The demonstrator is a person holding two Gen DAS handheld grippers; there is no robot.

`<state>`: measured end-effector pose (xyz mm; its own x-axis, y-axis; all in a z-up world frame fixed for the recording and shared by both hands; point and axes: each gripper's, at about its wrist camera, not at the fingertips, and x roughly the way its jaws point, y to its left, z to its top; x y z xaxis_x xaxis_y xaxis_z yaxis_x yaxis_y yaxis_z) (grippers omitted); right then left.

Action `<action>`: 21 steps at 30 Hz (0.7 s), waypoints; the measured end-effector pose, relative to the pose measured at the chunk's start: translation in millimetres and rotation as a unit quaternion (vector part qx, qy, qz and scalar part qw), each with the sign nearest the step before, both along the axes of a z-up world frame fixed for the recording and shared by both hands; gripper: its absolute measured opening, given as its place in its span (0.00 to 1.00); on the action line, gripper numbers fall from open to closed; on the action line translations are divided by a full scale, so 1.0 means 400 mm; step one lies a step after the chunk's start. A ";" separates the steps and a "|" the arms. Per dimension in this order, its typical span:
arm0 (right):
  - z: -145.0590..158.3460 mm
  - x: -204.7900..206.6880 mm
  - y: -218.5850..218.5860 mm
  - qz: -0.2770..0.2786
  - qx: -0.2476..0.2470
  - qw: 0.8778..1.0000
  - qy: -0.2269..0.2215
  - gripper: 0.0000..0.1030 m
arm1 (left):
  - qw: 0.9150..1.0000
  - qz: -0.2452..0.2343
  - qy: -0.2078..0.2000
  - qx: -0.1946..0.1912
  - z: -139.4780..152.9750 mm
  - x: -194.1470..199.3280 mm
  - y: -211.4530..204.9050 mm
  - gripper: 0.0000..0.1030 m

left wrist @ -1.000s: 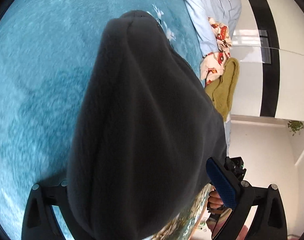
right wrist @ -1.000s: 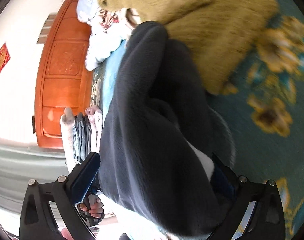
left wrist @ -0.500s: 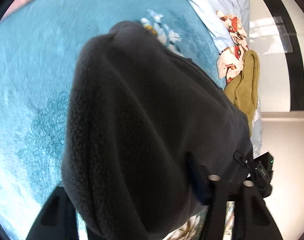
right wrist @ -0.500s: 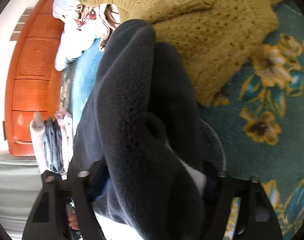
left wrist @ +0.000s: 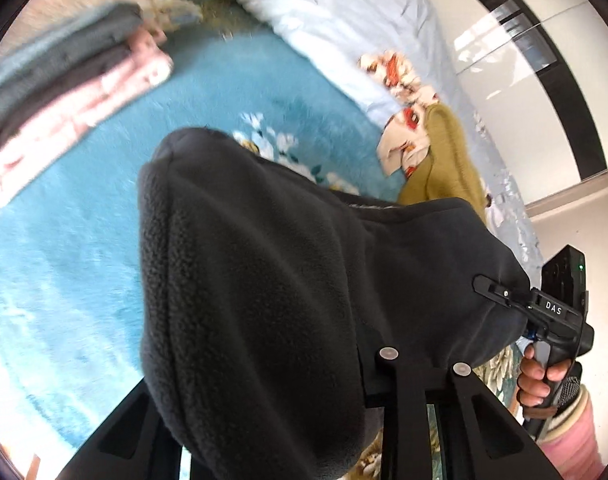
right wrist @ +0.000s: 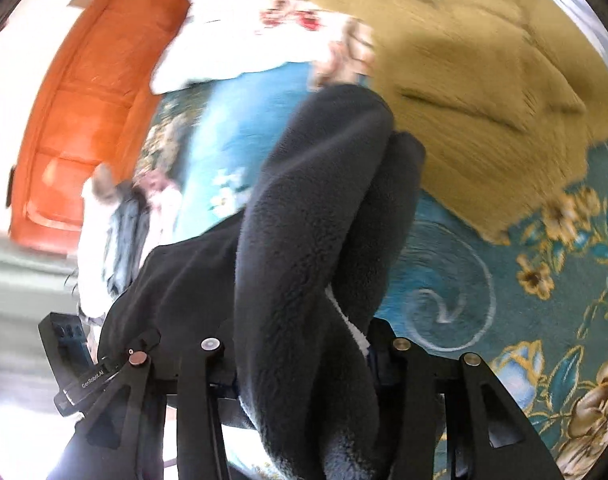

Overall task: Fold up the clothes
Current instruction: 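Carry the held jacket bundle toward the clothes stack with both grippers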

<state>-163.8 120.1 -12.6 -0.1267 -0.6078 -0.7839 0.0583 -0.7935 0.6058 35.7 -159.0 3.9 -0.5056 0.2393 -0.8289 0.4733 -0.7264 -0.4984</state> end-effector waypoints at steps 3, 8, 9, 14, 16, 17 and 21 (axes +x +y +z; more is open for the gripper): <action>0.045 0.006 -0.060 0.027 -0.017 0.999 0.015 0.43 | 1.000 0.016 0.015 -0.014 0.063 0.082 -0.032 0.30; 0.115 0.038 -0.203 0.079 -0.053 0.995 0.037 0.43 | 0.996 0.056 0.048 -0.040 0.167 0.243 -0.095 0.30; 0.129 0.049 -0.235 0.091 -0.061 0.993 0.043 0.43 | 0.995 0.065 0.056 -0.044 0.187 0.278 -0.113 0.30; 0.207 0.128 -0.342 0.137 -0.077 0.985 0.066 0.43 | 0.989 0.098 0.091 -0.065 0.272 0.430 -0.195 0.30; 0.248 0.181 -0.386 0.156 -0.077 0.981 0.082 0.43 | 0.988 0.106 0.093 -0.068 0.297 0.472 -0.233 0.30; 0.271 0.219 -0.399 0.164 -0.077 0.979 0.090 0.43 | 0.987 0.106 0.098 -0.071 0.308 0.486 -0.251 0.30; 0.352 0.308 -0.445 0.183 -0.075 0.975 0.104 0.43 | 0.984 0.102 0.126 -0.075 0.358 0.567 -0.335 0.30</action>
<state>-40.5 -57.8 128.0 -0.0257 -0.7478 -0.6634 0.4548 -0.5997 0.6584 262.4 -292.8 147.2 -0.7250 -0.0046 -0.6887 0.4919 -0.7034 -0.5131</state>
